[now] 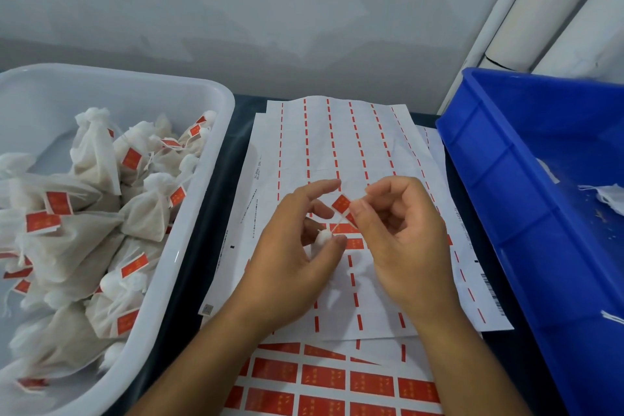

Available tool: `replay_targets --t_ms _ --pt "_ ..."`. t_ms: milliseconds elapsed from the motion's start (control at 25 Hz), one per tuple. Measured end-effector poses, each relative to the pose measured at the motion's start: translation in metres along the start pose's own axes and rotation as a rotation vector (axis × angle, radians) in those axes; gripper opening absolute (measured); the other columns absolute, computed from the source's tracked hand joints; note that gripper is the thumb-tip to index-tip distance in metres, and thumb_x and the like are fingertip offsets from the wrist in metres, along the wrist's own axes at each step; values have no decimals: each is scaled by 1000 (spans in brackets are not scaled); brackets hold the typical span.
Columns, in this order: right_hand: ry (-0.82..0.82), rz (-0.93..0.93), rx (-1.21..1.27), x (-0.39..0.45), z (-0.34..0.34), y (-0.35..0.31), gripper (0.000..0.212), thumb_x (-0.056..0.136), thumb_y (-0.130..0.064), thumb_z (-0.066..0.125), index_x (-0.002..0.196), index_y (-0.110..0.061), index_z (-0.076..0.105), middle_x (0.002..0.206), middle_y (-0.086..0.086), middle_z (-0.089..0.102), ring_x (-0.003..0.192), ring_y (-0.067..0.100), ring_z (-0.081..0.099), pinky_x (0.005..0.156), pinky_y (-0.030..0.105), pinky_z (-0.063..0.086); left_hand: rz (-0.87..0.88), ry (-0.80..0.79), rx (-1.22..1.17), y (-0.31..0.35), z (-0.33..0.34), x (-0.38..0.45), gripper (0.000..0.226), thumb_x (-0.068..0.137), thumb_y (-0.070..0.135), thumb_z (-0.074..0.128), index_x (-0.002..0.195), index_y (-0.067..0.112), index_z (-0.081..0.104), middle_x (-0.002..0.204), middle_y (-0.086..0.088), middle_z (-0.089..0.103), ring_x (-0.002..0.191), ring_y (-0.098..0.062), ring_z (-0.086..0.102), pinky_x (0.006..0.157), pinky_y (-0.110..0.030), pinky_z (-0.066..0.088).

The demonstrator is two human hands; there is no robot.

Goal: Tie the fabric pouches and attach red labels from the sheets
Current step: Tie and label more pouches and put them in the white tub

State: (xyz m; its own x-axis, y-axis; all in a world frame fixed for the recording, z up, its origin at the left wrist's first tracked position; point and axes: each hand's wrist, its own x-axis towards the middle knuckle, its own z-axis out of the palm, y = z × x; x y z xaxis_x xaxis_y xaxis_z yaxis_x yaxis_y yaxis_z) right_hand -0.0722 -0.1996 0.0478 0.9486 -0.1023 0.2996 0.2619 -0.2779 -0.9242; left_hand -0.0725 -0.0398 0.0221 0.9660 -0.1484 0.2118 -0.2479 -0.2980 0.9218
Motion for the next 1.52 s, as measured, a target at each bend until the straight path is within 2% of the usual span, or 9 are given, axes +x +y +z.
replay_targets --t_ms 240,360,440,560,760,920,1200,1360,1520 --pt "103 41 63 1 -3 -3 21 88 -37 73 96 -28 55 92 -10 73 91 14 75 76 20 60 29 35 106 1 4 1 61 92 33 74 132 64 39 114 34 50 107 2 59 81 -3 48" --pt "107 61 53 1 -3 -2 22 89 -33 75 94 -26 56 92 -12 73 90 10 75 74 16 58 38 80 95 4 6 -1 60 90 34 75 126 66 40 114 31 51 103 -2 61 74 -5 50" --pt "106 72 54 1 -4 -2 24 87 -34 77 93 -24 56 91 -14 73 89 7 75 73 13 57 88 150 67 6 8 -2 44 89 40 73 120 57 48 112 26 54 95 -9 63 69 -10 52" --pt "97 75 50 0 -3 -3 27 83 -42 76 91 -25 56 90 -16 74 86 4 74 70 11 56 154 291 110 10 11 -1 20 90 49 69 107 50 58 106 18 56 92 -3 61 67 -4 48" --pt "53 53 57 -1 -1 -2 27 81 -44 74 88 -28 54 90 -12 75 86 7 76 71 12 57 149 388 167 7 13 -1 26 87 48 66 106 33 76 93 15 56 92 2 55 68 -5 47" --pt "29 19 44 -1 0 1 25 83 -41 75 90 -28 55 91 -13 76 87 7 76 75 17 59 145 387 219 5 11 0 29 89 47 63 103 28 79 91 15 59 91 3 55 70 -5 46" --pt "-125 29 -104 4 -4 1 33 84 -61 64 115 -49 61 112 -31 66 104 -5 66 79 11 56 0 343 120 11 9 3 11 87 58 55 89 49 62 91 24 58 95 2 57 68 -4 45" --pt "-190 53 -36 2 -2 3 31 87 -59 63 112 -43 71 106 -21 74 102 6 72 87 25 61 3 280 87 8 7 3 10 89 56 55 87 49 62 92 23 61 94 -3 59 69 -9 48" --pt "-133 17 -31 2 -2 3 19 92 -46 65 102 -34 76 94 -18 76 91 10 74 77 23 62 -1 244 69 8 7 3 13 90 57 55 88 48 63 95 23 61 89 -4 60 68 -10 47"
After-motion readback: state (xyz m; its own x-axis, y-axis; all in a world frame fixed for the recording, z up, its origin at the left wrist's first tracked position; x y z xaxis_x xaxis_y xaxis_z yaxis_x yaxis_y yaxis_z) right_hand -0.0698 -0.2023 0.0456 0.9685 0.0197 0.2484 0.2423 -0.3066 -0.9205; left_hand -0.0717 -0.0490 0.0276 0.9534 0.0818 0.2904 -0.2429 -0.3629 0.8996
